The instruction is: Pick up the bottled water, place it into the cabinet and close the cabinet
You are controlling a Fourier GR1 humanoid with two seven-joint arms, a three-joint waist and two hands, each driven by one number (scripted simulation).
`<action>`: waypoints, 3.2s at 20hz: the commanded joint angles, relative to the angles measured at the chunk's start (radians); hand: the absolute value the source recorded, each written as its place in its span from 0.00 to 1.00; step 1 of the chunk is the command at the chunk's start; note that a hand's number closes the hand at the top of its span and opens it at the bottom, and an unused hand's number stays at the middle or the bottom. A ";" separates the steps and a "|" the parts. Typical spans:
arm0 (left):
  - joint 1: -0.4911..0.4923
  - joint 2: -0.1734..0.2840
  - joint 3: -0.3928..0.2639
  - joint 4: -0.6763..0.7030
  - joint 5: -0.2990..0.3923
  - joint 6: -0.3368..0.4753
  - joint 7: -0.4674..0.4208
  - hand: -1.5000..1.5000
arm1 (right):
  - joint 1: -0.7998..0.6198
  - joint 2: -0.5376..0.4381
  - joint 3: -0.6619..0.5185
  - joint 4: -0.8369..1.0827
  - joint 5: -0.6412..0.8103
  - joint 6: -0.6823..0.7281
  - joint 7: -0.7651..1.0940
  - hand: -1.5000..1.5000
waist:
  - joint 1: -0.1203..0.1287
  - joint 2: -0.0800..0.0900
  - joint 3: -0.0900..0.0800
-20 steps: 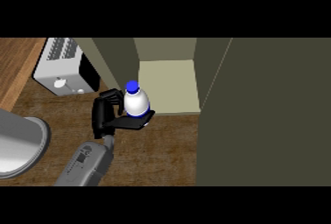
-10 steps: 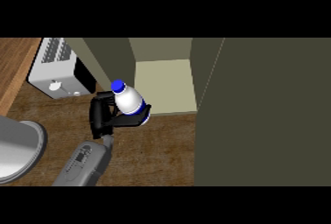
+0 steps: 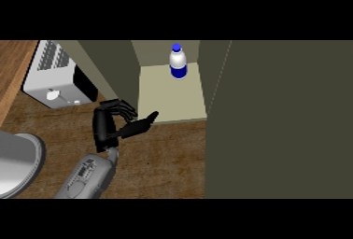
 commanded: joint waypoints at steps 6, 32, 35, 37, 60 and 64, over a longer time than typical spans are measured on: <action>-0.291 -0.001 -0.018 0.149 -0.029 -0.030 0.136 0.00 | -0.011 -0.025 -0.008 -0.055 -0.054 -0.020 0.031 0.00 | -0.055 0.037 -0.006; -0.306 -0.132 -0.086 0.081 0.170 -0.165 -0.073 0.00 | -0.029 -0.015 0.001 -0.158 -0.046 -0.145 0.106 0.00 | 0.028 0.019 -0.008; -0.280 -0.133 -0.107 0.068 0.203 -0.202 -0.113 0.00 | 0.044 0.009 -0.025 -0.228 -0.050 -0.160 0.130 0.00 | 0.049 0.011 -0.007; -0.221 -0.134 -0.178 -0.028 0.221 -0.182 -0.077 0.00 | -0.011 -0.022 -0.076 -0.188 -0.127 -0.184 0.162 0.00 | 0.073 0.008 -0.006; 0.371 0.106 -0.356 -0.515 0.274 -0.396 -0.189 1.00 | 0.093 -0.034 -0.044 -0.219 -0.030 0.021 0.160 1.00 | 0.082 0.001 -0.005; 0.401 0.177 -0.316 -0.577 0.279 -0.419 -0.169 1.00 | 0.052 -0.018 0.032 -0.250 0.039 -0.020 0.198 1.00 | 0.088 0.005 -0.006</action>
